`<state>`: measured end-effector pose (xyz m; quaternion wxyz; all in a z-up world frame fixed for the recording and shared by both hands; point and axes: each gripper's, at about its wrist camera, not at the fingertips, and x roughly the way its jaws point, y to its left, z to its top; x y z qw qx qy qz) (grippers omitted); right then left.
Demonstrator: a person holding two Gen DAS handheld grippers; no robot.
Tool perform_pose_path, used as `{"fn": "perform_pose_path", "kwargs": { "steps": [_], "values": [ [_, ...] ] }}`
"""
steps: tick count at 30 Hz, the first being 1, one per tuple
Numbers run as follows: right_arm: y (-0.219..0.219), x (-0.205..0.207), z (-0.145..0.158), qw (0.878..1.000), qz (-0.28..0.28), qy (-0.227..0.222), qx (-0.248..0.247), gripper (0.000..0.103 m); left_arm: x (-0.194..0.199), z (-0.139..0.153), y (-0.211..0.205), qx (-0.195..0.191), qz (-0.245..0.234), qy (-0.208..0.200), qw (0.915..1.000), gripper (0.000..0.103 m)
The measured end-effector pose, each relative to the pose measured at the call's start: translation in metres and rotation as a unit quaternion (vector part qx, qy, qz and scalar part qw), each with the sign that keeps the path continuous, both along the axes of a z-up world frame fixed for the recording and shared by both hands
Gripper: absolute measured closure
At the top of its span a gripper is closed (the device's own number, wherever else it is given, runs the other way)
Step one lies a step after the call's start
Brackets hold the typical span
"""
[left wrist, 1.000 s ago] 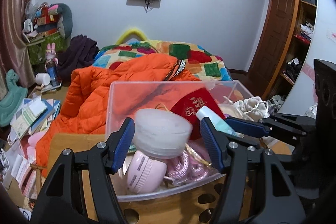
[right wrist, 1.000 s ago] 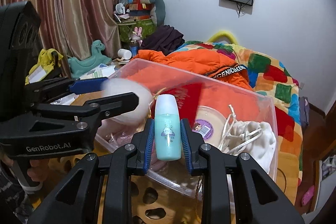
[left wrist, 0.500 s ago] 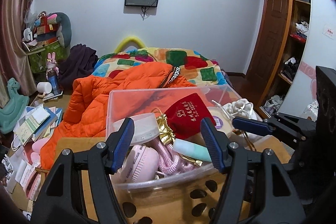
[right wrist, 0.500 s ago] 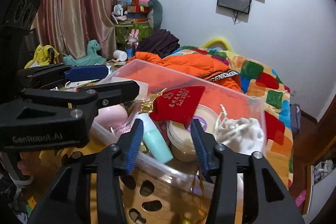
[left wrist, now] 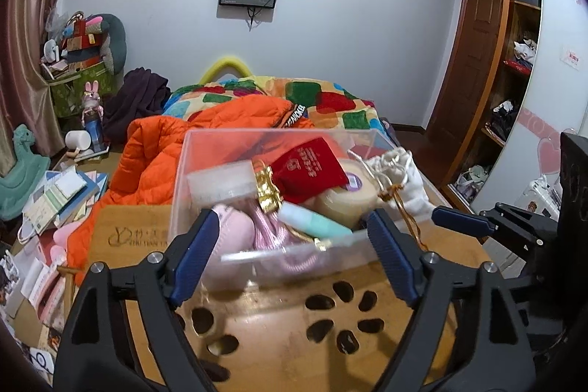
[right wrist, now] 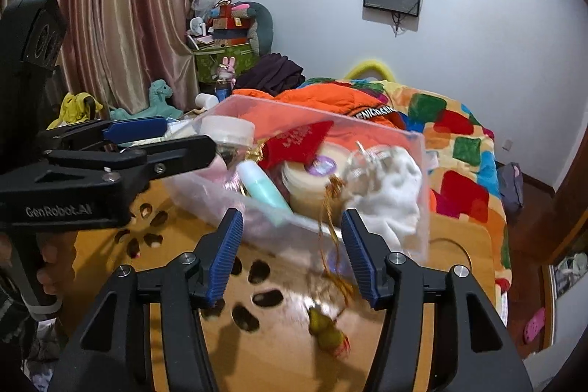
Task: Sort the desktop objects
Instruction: 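Open both tools to release the container and bottle into the box, then grasp the gold tassel ornament with the right tool, then carry the tassel ornament over the clear box and open the right tool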
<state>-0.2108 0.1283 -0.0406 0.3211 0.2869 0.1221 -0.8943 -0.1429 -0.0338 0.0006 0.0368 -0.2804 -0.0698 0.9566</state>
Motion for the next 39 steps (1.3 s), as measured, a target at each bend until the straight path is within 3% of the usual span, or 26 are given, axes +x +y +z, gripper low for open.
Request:
{"fn": "perform_pose_path", "kwargs": {
  "steps": [7, 18, 22, 25, 27, 33, 39],
  "values": [
    [0.030, 0.001, -0.022, 0.999, -0.020, -0.035, 0.000, 0.051, 0.016, -0.015, 0.006, 0.016, 0.000, -0.012, 0.9998, 0.020],
    [0.039, -0.016, -0.064, 0.994, -0.032, -0.101, 0.014, 0.051, 0.024, -0.057, 0.016, 0.027, -0.001, -0.056, 0.9981, 0.021],
    [0.035, -0.012, -0.070, 0.995, -0.029, -0.090, 0.035, 0.055, 0.024, -0.058, 0.026, 0.011, -0.008, -0.054, 0.9984, 0.026],
    [0.035, -0.008, -0.069, 0.996, -0.032, -0.074, 0.041, 0.066, 0.025, -0.058, 0.032, -0.003, -0.010, -0.051, 0.9986, 0.030],
    [0.035, -0.007, -0.069, 0.996, -0.033, -0.066, 0.045, 0.084, 0.025, -0.058, 0.036, -0.016, -0.008, -0.051, 0.9986, 0.033],
    [0.033, 0.001, -0.061, 0.997, -0.016, -0.067, 0.023, 0.084, 0.029, -0.057, 0.033, -0.021, 0.000, -0.042, 0.9989, 0.034],
    [0.025, 0.010, -0.030, 0.999, 0.006, -0.044, -0.014, 0.084, 0.030, -0.058, 0.026, -0.010, 0.007, -0.039, 0.9992, 0.034]
  ]
}}
